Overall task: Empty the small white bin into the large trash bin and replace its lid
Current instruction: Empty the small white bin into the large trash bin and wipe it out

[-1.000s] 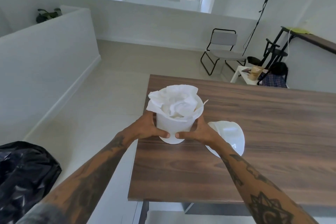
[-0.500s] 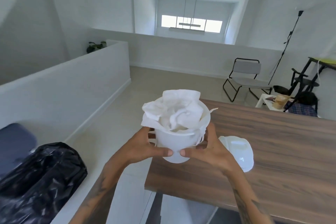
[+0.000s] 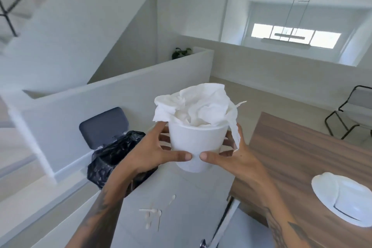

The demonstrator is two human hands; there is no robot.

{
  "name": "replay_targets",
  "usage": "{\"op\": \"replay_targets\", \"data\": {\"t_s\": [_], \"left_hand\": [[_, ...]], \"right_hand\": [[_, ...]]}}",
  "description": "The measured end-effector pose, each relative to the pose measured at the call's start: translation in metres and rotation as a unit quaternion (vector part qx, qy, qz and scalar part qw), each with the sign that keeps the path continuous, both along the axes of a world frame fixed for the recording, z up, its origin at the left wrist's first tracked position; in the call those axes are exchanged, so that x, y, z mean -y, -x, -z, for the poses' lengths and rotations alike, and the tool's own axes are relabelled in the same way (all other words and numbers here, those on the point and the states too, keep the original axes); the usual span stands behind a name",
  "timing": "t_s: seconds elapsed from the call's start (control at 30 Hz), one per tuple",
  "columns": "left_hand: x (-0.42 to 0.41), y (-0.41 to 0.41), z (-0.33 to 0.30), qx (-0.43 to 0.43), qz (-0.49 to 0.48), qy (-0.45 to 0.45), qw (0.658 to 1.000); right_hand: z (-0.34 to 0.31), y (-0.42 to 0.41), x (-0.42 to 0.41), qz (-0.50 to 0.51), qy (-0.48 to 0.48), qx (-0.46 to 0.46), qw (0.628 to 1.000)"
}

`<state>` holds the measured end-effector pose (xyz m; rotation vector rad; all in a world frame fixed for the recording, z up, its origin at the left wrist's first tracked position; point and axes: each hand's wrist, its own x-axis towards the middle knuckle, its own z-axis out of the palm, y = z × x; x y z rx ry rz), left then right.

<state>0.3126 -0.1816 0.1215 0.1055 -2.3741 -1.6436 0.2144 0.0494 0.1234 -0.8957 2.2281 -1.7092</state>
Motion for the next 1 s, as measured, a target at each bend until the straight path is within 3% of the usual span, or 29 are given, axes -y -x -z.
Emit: {"op": "replay_targets", "data": {"t_s": [0.17, 0.43, 0.83, 1.0], "left_hand": [[0.117, -0.027, -0.004, -0.011, -0.067, 0.016, 0.998], [0.289, -0.055, -0.012, 0.007, -0.144, 0.062, 0.988], [0.384, 0.043, 0.046, 0.051, -0.154, -0.010, 0.987], [0.411, 0.093, 0.080, 0.095, -0.123, -0.058, 0.986]], "right_hand": [[-0.003, 0.006, 0.133, -0.073, -0.012, -0.031, 0.997], [0.008, 0.005, 0.324, -0.148, 0.011, 0.009, 0.989], [0.056, 0.119, 0.429, -0.164, -0.035, 0.014, 0.986], [0.087, 0.187, 0.469, -0.241, -0.056, 0.057, 0.967]]}}
